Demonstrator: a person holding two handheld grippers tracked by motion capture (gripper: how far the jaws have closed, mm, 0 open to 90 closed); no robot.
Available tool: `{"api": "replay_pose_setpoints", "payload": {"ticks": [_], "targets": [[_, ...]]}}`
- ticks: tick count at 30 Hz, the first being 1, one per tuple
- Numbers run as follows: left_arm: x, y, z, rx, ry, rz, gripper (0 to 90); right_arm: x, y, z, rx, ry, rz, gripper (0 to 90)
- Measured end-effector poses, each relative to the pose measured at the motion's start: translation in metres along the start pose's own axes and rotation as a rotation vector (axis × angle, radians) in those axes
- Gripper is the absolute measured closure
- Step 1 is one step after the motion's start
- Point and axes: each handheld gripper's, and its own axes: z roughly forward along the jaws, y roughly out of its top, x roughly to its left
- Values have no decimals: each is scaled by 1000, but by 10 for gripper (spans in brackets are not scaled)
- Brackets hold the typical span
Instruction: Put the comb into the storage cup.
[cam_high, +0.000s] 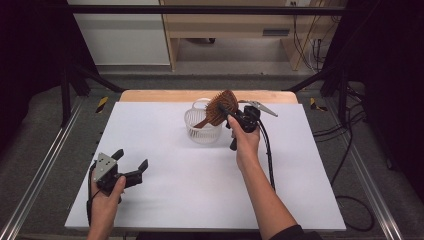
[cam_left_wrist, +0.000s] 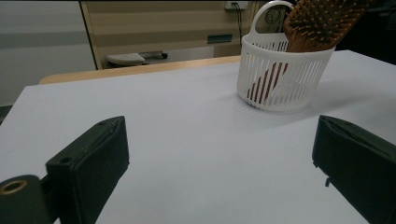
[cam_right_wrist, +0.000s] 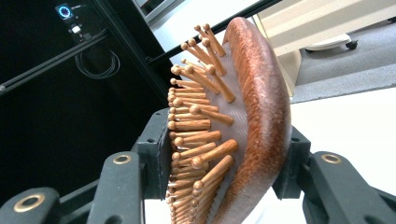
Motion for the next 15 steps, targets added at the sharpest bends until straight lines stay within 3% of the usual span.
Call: {"api": "replay_pose_setpoints", "payload": {"ticks": [15], "targets": [[0, 0, 0, 3, -2, 1, 40, 0, 1, -1, 24, -2, -24, 481]]}}
